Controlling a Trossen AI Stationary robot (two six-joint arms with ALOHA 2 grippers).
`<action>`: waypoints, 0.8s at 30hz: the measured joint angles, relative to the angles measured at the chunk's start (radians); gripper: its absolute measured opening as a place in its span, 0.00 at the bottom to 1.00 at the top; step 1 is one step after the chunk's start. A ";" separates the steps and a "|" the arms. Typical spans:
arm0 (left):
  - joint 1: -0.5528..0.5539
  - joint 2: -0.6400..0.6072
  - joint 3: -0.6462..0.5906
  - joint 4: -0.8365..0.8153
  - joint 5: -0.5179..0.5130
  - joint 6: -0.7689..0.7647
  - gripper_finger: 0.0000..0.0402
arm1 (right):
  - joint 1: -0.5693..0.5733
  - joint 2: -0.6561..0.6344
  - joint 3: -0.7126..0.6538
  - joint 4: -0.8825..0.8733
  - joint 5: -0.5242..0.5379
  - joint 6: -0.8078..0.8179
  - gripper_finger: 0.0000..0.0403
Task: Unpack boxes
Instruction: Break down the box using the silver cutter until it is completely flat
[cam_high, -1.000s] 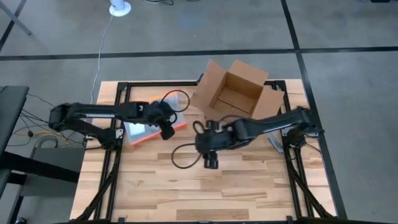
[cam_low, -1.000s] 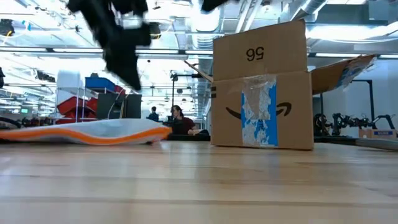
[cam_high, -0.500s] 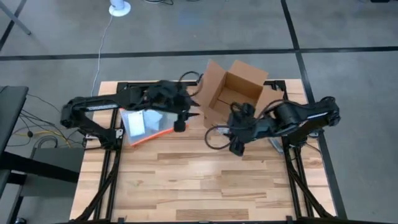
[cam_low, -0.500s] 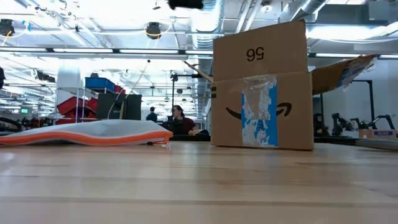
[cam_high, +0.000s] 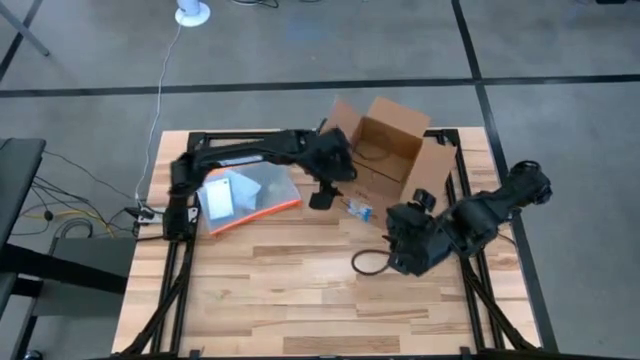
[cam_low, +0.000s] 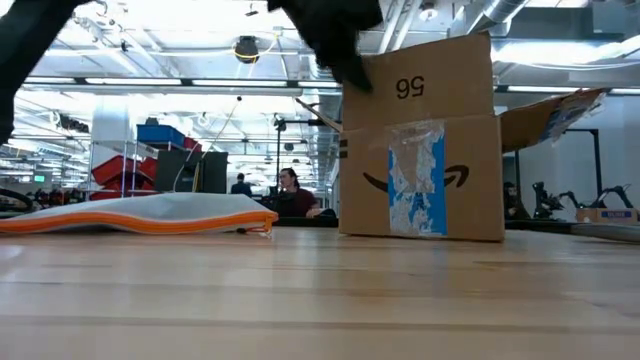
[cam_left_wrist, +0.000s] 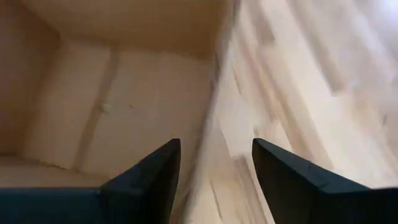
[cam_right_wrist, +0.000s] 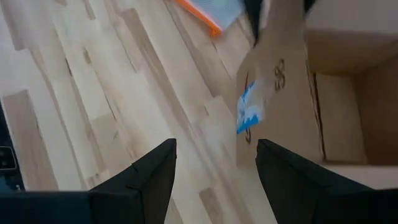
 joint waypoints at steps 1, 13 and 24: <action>-0.008 0.023 0.002 -0.019 -0.017 -0.004 0.42 | 0.012 -0.001 -0.012 -0.019 0.009 0.029 0.51; -0.139 -0.128 0.005 0.048 -0.081 -0.198 0.01 | 0.246 -0.009 -0.132 -0.035 0.244 0.373 0.51; -0.153 -0.399 0.003 0.185 -0.089 -0.447 0.00 | 0.496 -0.010 -0.173 -0.033 0.467 0.599 0.51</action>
